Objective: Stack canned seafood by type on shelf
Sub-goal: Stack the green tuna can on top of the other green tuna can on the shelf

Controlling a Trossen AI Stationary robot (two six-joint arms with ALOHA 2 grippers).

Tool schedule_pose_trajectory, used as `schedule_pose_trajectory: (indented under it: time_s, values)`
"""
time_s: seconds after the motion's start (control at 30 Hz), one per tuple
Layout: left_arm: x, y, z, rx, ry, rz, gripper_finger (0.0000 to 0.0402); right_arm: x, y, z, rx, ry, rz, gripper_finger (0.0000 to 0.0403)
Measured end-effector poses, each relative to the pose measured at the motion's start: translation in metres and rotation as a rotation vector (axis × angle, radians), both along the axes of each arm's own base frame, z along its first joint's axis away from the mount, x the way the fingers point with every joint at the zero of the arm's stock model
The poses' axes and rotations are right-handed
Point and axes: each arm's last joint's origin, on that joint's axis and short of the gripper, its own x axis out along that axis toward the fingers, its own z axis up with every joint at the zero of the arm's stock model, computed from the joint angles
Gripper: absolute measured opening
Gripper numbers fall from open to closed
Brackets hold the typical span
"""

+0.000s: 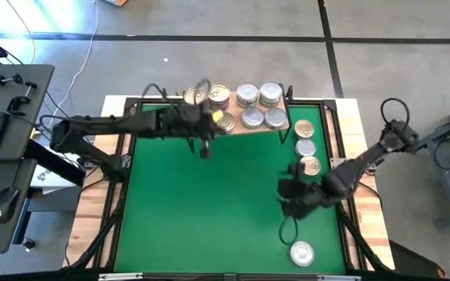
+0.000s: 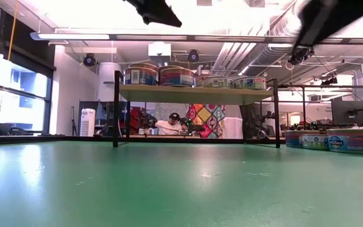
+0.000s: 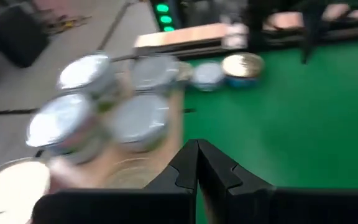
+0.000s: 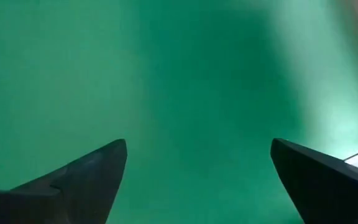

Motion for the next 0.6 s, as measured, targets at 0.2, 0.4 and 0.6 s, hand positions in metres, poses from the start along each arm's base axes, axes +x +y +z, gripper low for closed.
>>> schedule_pose_trajectory:
  time_s: [0.2,0.4,0.6]
  values:
    - [0.029,-0.069,-0.025,-0.008,0.020,-0.133,0.0000,-0.029,0.058,-0.016,0.525,0.057,0.033,0.0359]
    - [0.062,-0.128,-0.068,-0.017,-0.003,-0.174,0.0000,-0.061,0.101,-0.035,0.729,0.048,0.014,0.0283]
    - [0.084,-0.162,-0.115,-0.091,-0.003,-0.195,0.0000,-0.070,0.132,-0.074,0.779,0.196,-0.090,0.0171]
